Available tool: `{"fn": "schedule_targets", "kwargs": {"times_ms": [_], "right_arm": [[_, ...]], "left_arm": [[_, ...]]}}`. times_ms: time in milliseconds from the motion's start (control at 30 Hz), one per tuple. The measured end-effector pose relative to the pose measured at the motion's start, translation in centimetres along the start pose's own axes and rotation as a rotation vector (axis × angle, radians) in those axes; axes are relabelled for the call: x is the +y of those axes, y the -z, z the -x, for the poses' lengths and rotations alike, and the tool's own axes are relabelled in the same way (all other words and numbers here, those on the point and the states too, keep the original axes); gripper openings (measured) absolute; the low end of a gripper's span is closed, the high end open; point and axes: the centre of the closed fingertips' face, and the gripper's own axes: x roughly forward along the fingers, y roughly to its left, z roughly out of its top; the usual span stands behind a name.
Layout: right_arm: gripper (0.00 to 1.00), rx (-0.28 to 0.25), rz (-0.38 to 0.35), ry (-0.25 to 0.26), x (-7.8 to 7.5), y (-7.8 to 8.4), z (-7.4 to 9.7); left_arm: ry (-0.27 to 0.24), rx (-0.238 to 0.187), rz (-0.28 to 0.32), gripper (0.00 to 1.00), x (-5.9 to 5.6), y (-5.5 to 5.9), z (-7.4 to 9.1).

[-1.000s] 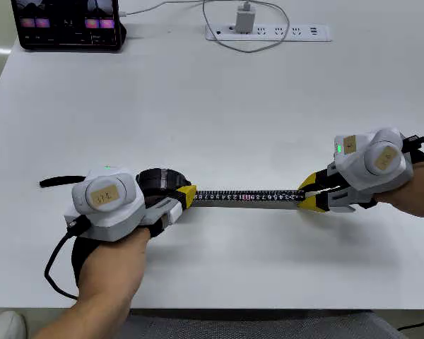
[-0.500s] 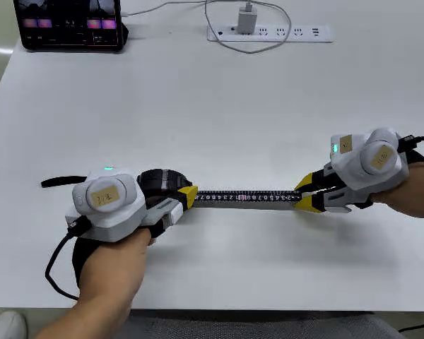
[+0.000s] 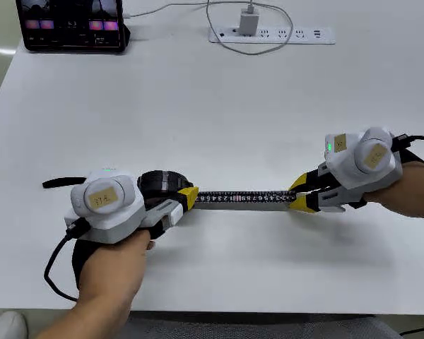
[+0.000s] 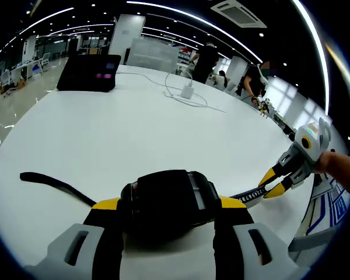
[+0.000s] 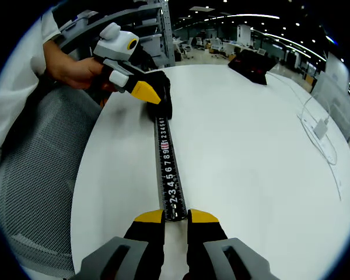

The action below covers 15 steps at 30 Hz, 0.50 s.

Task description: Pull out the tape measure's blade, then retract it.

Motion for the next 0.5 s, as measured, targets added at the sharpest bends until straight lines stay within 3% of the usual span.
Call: {"fn": "schedule_targets", "kwargs": {"times_ms": [500], "right_arm": [[0.10, -0.012, 0.017, -0.017, -0.1, -1.4, -1.3]], "left_arm": [[0.009, -0.001, 0.011, 0.58, 0.1, 0.0, -0.1]]}}
